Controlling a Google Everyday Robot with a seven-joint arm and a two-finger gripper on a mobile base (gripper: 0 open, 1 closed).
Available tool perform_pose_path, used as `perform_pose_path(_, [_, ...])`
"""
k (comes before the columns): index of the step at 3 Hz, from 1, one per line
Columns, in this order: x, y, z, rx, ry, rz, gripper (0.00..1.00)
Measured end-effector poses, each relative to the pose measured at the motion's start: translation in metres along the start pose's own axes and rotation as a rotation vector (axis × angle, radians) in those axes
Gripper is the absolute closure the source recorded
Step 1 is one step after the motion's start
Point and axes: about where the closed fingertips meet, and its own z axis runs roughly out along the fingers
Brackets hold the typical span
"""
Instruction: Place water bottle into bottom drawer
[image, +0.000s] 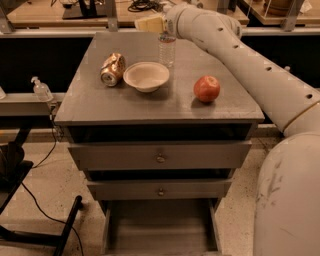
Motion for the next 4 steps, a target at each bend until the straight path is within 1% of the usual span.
perform_pose_path(1, [0.012,0.004,-0.002,0.013,0.019,0.042,0.16])
perform_pose_path(2, [0.021,0.008,-0.002,0.014,0.029,0.071,0.39])
perform_pose_path(3, [0.025,0.012,0.0,0.004,0.029,0.088,0.63])
perform_pose_path(4, [0.02,0.01,-0.002,0.001,-0.003,0.108,0.85])
